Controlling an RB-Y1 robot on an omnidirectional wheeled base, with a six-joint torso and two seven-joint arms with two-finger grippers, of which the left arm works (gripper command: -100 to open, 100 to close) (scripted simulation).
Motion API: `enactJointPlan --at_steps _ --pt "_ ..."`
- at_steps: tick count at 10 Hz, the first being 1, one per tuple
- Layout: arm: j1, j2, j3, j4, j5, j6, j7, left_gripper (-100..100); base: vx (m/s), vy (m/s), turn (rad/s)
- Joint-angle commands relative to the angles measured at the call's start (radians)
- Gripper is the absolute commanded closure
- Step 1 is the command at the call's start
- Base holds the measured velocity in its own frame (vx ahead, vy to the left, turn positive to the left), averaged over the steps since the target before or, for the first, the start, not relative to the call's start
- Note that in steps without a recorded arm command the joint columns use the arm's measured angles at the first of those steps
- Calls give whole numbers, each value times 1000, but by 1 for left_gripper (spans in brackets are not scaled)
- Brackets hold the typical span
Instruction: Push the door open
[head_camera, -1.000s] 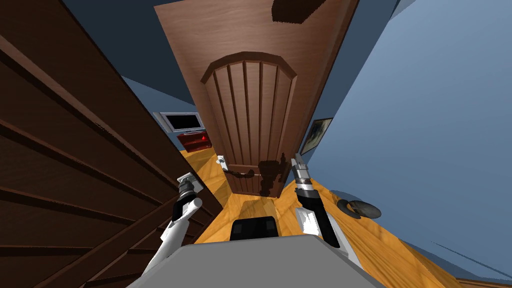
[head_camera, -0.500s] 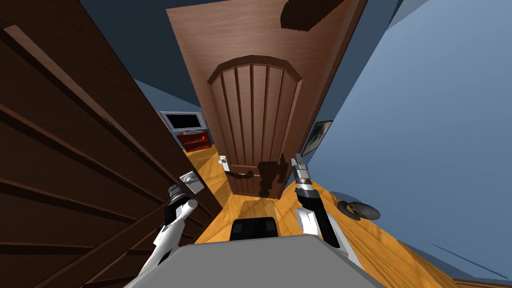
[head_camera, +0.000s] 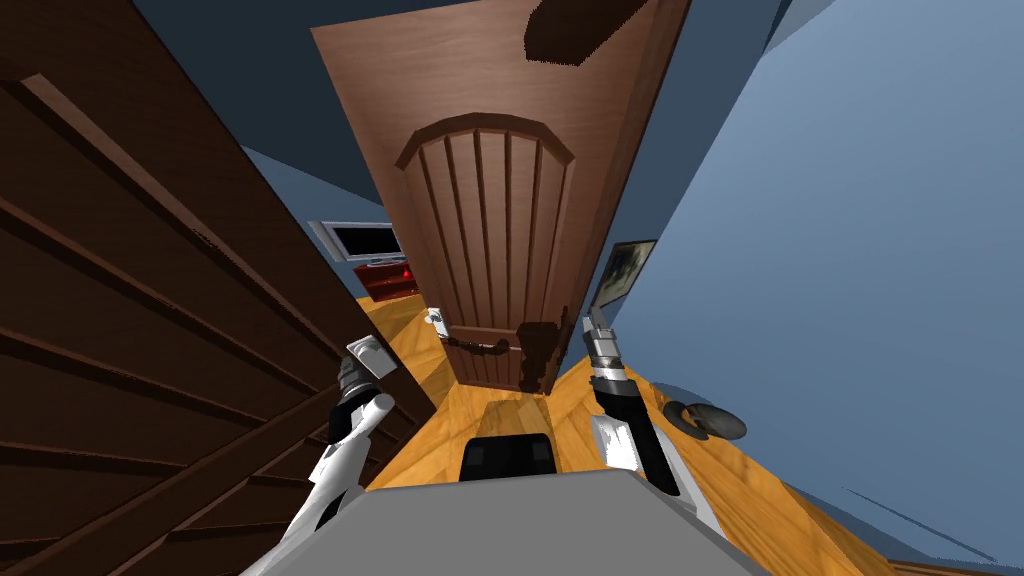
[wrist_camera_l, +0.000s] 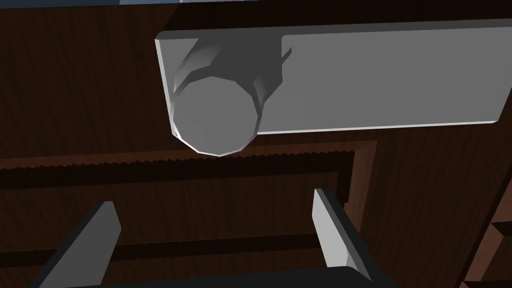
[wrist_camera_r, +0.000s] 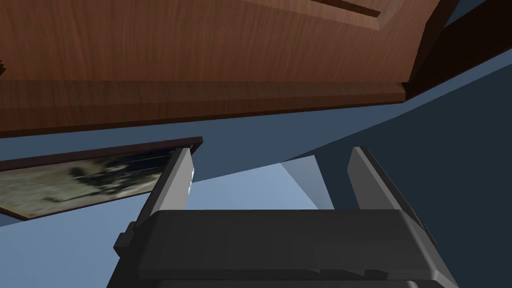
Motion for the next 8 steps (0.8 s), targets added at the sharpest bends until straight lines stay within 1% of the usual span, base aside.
enactJointPlan --at_steps 1,3,4,5,6,8 --pt "-8 1 10 -9 8 26 -15 -100 -138 -265 35" --pt "-20 2 23 -18 18 56 -32 -100 -80 -290 50" --pt "-23 2 26 -21 21 64 -37 -100 -75 -253 21" --pt "-19 0 24 -23 19 59 -34 -100 -32 -111 14" --pt "-19 1 26 -22 19 57 -34 -100 76 78 -15" --pt "-18 2 27 -18 19 51 -33 -100 125 159 -26"
